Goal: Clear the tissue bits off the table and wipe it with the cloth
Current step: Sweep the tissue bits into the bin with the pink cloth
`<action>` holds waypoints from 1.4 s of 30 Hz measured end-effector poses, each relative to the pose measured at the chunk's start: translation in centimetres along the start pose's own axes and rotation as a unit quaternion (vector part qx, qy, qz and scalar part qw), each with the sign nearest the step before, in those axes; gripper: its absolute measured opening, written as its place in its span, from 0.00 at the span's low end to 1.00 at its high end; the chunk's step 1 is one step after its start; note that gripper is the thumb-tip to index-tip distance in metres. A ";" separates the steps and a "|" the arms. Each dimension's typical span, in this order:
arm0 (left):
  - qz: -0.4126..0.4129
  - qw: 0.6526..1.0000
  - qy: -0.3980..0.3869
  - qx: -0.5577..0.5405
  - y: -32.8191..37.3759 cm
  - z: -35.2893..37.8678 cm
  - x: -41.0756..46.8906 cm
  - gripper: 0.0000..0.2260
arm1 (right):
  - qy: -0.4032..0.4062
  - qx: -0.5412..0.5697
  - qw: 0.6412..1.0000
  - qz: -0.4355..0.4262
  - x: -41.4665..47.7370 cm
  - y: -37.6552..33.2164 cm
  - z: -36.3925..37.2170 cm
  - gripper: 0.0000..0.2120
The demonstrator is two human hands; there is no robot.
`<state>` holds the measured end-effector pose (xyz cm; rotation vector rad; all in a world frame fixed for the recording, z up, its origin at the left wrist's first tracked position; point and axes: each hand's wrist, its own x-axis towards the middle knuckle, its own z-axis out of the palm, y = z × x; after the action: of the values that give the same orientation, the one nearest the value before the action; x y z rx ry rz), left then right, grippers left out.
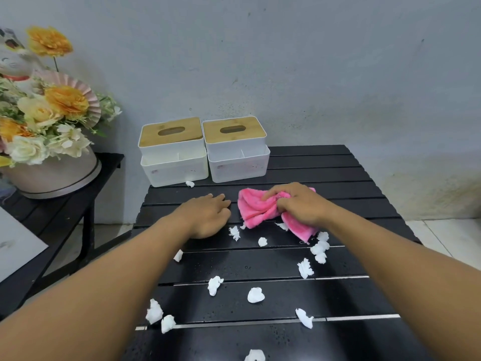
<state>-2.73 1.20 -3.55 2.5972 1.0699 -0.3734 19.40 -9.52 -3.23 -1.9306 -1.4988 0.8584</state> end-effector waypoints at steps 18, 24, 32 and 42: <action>-0.009 0.999 0.006 0.033 2.0 0.2 -1.7 0.22 | 0.117 -0.148 0.982 0.030 -2.5 4.4 -1.5 0.19; -0.005 0.998 0.023 0.050 2.6 1.2 -2.0 0.23 | 0.066 -0.120 0.991 -0.003 -3.3 3.0 0.6 0.19; 0.001 1.000 0.021 0.021 2.9 1.1 -2.9 0.21 | 0.107 -0.076 0.991 -0.040 -4.3 2.7 -3.5 0.12; 0.026 0.998 0.054 -0.016 0.8 0.8 -3.7 0.15 | 0.079 -0.046 0.996 -0.015 -3.1 1.4 0.5 0.13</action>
<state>-4.80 -1.96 -2.87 2.6365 1.0315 -0.2050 19.34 -12.86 -4.18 -1.9865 -1.4917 0.6175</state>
